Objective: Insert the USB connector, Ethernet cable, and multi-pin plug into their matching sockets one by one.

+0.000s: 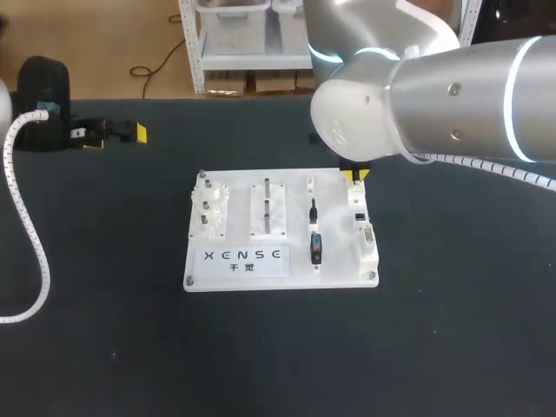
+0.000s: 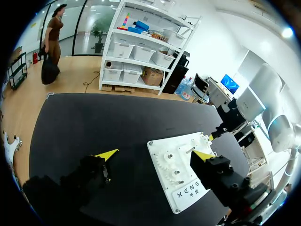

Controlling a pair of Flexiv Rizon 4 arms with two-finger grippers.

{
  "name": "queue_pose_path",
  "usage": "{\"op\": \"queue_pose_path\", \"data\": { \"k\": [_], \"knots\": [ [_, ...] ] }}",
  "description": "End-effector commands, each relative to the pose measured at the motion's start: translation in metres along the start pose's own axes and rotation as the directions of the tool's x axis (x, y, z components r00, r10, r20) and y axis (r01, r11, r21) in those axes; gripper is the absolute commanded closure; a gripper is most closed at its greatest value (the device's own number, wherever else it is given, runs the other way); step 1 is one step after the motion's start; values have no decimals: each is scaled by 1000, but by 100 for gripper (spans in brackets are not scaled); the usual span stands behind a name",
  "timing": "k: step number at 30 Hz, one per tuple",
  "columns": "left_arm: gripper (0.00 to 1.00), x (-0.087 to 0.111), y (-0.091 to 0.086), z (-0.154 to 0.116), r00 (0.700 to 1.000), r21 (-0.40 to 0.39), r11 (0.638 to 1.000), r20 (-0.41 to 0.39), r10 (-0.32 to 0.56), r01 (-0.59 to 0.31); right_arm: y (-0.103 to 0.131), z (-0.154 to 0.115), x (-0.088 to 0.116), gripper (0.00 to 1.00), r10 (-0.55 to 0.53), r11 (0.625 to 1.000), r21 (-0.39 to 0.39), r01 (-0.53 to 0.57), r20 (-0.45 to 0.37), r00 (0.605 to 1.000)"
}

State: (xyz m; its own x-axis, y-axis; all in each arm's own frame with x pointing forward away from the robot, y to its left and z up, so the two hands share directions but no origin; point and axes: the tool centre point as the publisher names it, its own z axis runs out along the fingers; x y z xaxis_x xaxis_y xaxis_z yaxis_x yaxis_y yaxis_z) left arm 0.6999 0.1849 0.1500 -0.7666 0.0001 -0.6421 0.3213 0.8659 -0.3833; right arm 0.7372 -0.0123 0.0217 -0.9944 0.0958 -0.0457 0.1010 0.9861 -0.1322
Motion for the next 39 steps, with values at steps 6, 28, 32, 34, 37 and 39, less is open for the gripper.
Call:
{"op": "queue_pose_path", "data": {
  "k": [6,28,32,34,37,39],
  "knots": [
    [0,0,0,0,1000,0,1000,0,0,0,0,5,6,100,0,1000,-5,0,-3,1000],
    [0,0,0,0,1000,0,1000,0,0,0,-2,11,1,100,23,998,-49,-26,-51,998],
    [0,0,0,0,1000,0,1000,0,0,0,-3,12,0,100,22,998,-60,-25,-61,998],
    [0,0,0,0,1000,0,1000,0,0,0,-3,13,0,100,22,998,-65,-26,-65,998],
    [0,0,0,0,1000,0,1000,0,0,0,-4,14,-1,100,22,997,-66,-26,-65,998],
    [0,0,0,0,1000,0,1000,0,0,0,-4,12,-2,100,21,998,-65,-25,-59,998]
  ]
}}
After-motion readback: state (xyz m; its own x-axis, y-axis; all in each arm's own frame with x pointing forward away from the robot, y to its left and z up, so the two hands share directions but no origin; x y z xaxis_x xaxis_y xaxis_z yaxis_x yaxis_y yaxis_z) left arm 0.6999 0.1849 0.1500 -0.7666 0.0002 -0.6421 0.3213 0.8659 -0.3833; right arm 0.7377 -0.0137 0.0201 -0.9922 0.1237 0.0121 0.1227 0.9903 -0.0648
